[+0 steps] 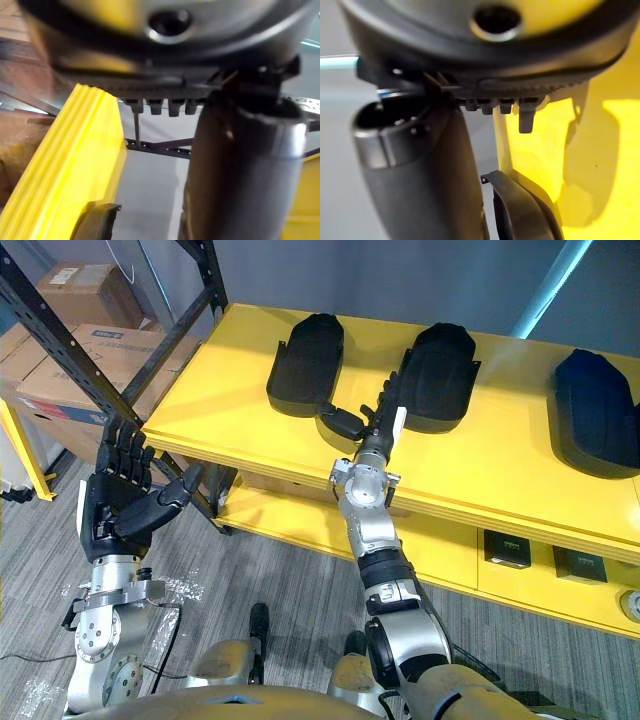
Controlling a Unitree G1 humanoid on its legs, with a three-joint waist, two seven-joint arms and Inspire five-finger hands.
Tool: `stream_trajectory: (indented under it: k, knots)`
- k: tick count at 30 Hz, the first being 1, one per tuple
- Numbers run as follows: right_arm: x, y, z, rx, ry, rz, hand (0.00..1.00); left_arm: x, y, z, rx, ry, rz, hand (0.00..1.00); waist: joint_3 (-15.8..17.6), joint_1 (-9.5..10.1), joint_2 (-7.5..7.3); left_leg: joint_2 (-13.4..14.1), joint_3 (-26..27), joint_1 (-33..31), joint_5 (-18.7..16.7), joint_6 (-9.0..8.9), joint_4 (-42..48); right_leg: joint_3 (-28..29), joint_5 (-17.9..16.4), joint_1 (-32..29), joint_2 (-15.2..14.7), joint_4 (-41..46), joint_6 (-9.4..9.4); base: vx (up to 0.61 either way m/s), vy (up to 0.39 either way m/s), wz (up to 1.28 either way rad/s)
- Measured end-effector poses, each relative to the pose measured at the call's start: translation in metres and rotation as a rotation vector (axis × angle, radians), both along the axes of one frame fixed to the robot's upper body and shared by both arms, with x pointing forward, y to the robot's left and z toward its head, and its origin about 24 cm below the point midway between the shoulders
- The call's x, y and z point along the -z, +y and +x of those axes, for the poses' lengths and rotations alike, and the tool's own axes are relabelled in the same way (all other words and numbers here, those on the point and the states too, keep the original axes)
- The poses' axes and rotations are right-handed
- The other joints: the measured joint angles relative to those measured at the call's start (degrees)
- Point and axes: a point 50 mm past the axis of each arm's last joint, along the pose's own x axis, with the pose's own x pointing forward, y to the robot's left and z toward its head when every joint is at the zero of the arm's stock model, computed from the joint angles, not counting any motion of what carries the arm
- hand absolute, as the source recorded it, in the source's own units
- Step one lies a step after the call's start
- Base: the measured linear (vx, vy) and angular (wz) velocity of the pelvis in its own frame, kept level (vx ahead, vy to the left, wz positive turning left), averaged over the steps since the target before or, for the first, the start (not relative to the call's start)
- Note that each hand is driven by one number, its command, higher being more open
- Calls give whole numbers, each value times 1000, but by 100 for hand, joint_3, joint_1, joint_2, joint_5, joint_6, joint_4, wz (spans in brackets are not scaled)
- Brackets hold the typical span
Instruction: Walk over and take three plastic housings, then place them on the shelf
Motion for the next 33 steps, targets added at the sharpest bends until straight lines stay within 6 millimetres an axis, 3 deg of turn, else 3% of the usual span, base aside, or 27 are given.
stream_trajectory:
  k: [10,19,24,25,26,28,30,33]
  knots:
    - [7,3,-4,-16,-2,-7,100,1,0,0,9,2,4,100,1,-3,3,6,55,97,-16,-1,0,59,2,56,5,-5,1,2,-7,-2]
    - [8,14,-10,-143,-41,-32,100,0,-3,0,59,-10,25,100,-10,-9,-5,8,68,112,-16,-1,-1,76,45,119,26,-138,44,0,0,0]
    - [-15,35,-66,-356,-276,-15,100,-5,-2,-2,84,-63,51,100,-69,-16,-105,25,198,143,-102,-12,1,178,128,135,88,-316,84,40,-17,-14]
    - [-25,38,-89,-447,-346,-20,100,-7,-1,-2,92,-73,59,100,-121,-54,-187,38,311,215,-144,4,2,279,133,150,92,-314,89,72,-7,-34]
    - [-28,38,-97,-479,-370,-32,100,-7,-2,-2,98,-76,62,100,-172,-68,-234,41,356,234,-159,11,2,328,132,164,93,-316,89,123,-5,-40]
    - [-38,32,-117,-544,-435,-64,100,-10,-2,-2,126,-92,75,100,-269,-191,-400,47,468,317,-196,18,2,446,131,192,96,-322,90,96,2,-30]
    - [-45,14,-140,-544,-494,-97,100,-14,-4,0,168,-105,95,100,-359,-310,-556,60,648,389,-311,-22,0,616,121,154,102,-315,87,22,10,-37]
    - [-42,-15,-163,-499,-507,-78,100,-15,-4,0,188,-83,106,100,-408,-454,-634,61,887,399,-377,10,-5,855,92,8,103,-288,95,-4,28,-39]
